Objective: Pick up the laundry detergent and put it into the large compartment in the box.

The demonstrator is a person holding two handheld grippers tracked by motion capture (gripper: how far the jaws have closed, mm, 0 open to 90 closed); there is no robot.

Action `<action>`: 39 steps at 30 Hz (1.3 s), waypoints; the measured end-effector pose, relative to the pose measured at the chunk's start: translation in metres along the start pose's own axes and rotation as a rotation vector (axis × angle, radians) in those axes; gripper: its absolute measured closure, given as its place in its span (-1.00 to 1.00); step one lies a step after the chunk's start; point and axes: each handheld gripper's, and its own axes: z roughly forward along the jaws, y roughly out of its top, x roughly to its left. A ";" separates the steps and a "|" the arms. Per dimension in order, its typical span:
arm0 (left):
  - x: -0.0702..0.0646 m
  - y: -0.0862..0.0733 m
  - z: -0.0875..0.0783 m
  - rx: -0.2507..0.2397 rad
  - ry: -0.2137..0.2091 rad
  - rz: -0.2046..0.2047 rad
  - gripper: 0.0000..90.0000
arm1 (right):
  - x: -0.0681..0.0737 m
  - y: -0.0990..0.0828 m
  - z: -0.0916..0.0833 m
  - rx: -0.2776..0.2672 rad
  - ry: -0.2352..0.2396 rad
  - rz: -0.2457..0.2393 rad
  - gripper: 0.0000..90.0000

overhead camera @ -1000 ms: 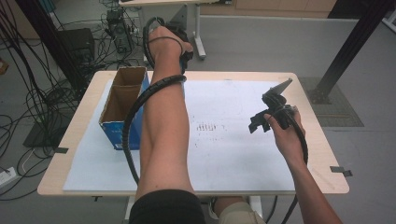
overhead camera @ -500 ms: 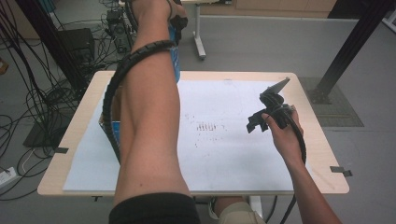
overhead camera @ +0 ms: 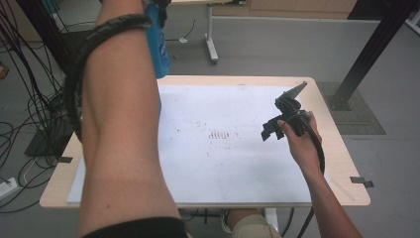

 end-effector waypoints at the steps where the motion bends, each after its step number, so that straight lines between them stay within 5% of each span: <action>1: 0.007 -0.003 -0.001 0.000 0.004 -0.011 -0.16 | 0.001 0.000 0.000 0.003 0.002 0.000 -0.86; 19: 0.059 -0.023 0.028 0.040 0.016 -0.098 -0.16 | 0.007 -0.004 -0.003 -0.006 -0.005 -0.002 -0.85; 39: 0.081 -0.027 0.081 0.089 0.003 -0.121 -0.16 | 0.007 -0.007 -0.004 -0.006 -0.011 0.012 -0.85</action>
